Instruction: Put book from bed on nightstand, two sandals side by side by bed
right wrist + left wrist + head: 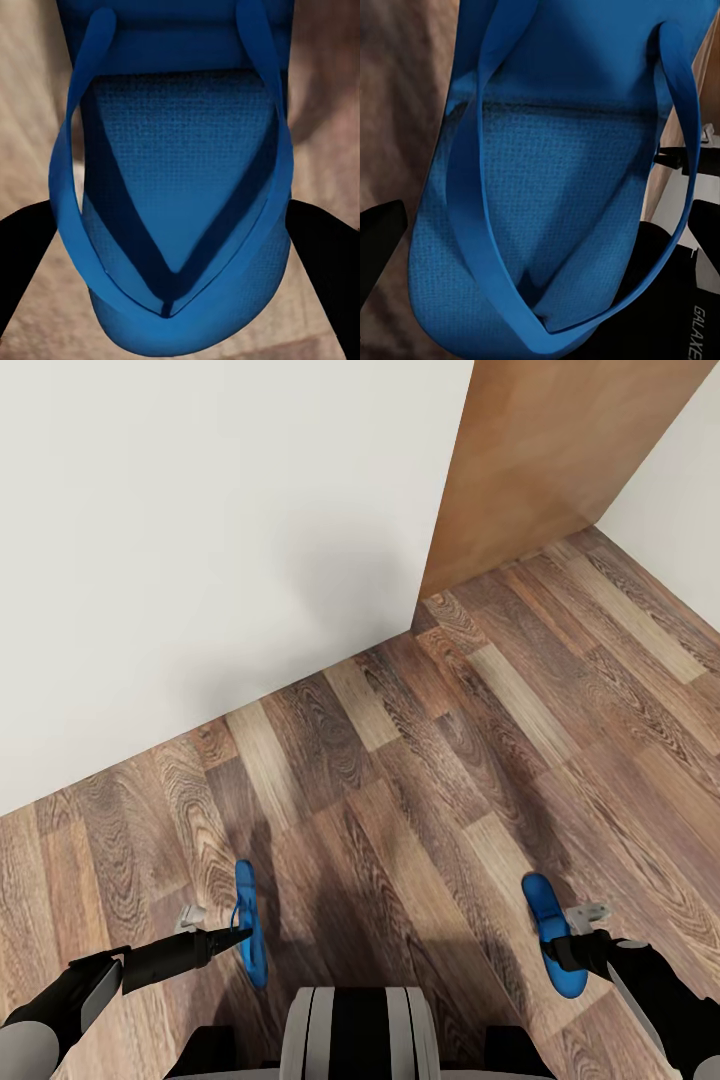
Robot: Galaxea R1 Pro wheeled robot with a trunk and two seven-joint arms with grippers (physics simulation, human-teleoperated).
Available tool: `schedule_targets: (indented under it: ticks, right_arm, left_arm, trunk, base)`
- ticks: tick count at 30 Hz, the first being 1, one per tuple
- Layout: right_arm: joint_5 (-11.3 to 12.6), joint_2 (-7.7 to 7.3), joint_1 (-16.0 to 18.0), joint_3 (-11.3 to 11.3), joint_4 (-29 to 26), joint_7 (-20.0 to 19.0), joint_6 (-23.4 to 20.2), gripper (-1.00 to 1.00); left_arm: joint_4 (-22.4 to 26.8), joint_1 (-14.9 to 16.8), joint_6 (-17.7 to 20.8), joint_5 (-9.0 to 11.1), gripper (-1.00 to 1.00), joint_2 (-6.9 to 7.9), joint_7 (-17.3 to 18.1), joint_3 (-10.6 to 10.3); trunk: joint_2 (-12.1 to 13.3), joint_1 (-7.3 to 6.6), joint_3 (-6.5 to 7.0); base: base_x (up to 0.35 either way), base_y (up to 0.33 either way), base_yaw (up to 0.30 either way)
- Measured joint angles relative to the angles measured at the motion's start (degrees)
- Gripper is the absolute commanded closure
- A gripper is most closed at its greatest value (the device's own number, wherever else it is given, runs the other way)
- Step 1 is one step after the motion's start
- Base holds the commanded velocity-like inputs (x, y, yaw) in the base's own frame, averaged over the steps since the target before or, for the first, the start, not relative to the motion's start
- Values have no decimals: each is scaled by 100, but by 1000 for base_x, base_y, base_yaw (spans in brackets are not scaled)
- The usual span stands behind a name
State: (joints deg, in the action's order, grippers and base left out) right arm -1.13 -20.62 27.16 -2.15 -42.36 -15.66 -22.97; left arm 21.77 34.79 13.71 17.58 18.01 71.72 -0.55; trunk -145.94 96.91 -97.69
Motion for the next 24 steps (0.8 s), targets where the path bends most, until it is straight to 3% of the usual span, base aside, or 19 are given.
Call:
schedule_targets:
  ticks: [10,24]
  right_arm:
    - [-1,0,-1,0,-2,-1,1,100]
    - [23,1,-1,0,-18,-8,-3,100]
  left_arm:
    - [1,0,0,0,100,8,0,3]
    - [2,1,10,2,100,0,0,8]
  trunk:
    - [0,0,0]
    - [19,-36,310]
  base:
    - [0,0,0]
    - [0,0,0]
